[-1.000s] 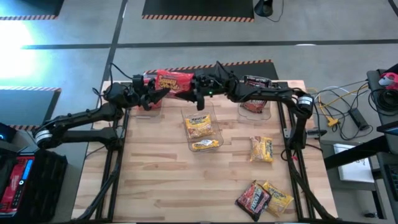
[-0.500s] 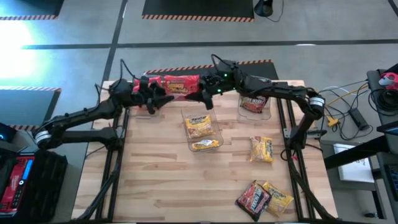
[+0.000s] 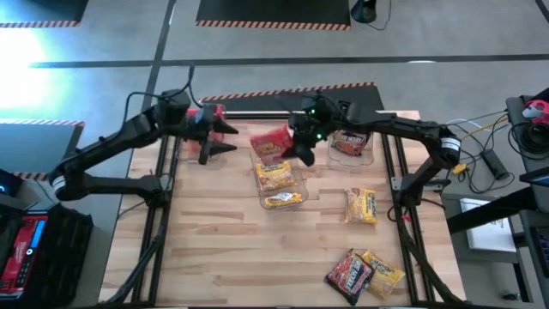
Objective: Sort Maruchan noodles
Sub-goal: Put the orange noodle pack into the top left transparent bin
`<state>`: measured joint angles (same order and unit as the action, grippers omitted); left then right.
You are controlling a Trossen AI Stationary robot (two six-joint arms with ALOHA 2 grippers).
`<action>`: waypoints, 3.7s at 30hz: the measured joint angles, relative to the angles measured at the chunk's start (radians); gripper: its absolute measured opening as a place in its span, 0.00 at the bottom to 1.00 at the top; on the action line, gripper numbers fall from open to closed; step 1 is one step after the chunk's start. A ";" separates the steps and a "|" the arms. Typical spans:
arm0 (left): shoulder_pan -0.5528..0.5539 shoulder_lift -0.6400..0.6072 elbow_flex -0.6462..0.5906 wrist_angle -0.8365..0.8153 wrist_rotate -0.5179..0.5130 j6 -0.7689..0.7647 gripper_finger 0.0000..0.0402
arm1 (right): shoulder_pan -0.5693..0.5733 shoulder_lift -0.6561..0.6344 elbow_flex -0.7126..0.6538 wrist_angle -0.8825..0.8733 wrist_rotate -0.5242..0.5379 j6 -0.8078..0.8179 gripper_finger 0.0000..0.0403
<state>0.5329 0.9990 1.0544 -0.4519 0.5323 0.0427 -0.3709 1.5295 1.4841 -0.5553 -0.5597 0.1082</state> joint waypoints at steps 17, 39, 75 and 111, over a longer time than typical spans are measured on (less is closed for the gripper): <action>-0.022 0.162 -0.001 0.165 0.196 0.057 0.61 | 0.089 0.011 0.000 -0.033 0.176 -0.209 0.29; -0.026 0.234 -0.001 0.306 0.232 0.058 0.61 | 0.114 0.011 0.000 0.082 0.248 -0.239 0.29; -0.027 0.270 -0.002 0.308 0.220 -0.007 0.22 | 0.133 0.011 0.002 0.141 0.239 -0.206 0.35; 0.237 -0.033 -0.023 -0.375 -0.264 0.245 0.19 | 0.104 -0.143 0.000 -0.150 0.274 -0.162 0.50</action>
<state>0.7697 0.9665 1.0310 -0.8270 0.2682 0.2881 -0.2665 1.3863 1.4837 -0.7055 -0.2853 -0.0540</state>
